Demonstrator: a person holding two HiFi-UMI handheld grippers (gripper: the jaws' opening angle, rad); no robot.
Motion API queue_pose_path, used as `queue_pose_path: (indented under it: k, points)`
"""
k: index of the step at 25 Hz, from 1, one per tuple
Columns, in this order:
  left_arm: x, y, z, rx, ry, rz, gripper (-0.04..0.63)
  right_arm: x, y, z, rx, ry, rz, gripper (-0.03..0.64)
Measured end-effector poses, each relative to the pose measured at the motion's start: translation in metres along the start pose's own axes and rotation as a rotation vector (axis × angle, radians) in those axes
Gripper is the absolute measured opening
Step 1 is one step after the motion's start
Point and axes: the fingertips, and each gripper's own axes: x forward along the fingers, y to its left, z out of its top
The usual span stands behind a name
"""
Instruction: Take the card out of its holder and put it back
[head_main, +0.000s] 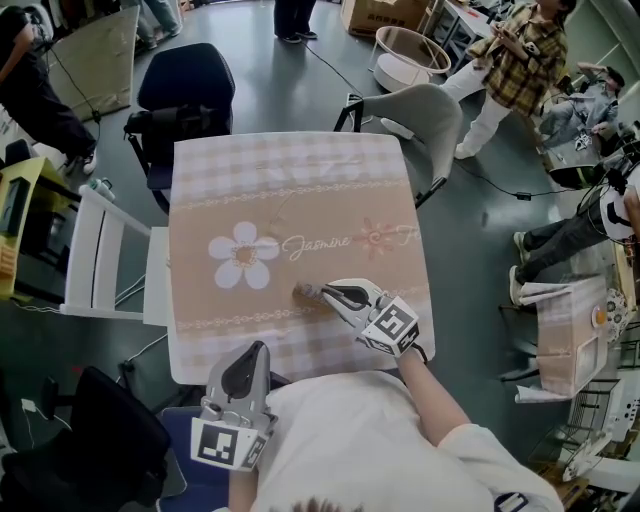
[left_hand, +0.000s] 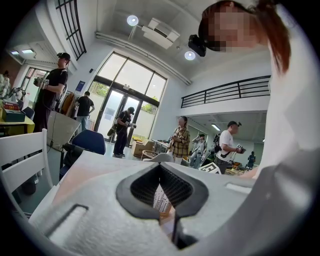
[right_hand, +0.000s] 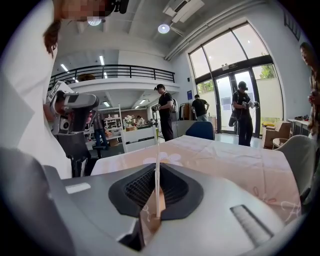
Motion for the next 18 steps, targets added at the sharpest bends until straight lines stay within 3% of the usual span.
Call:
queue_pose_path:
  k: [18]
  points:
    - [0.0013, -0.002, -0.0004, 0.007, -0.001, -0.007, 0.003, 0.0027, -0.0039, -0.0099, 0.033, 0.011, -0.001, 0.017]
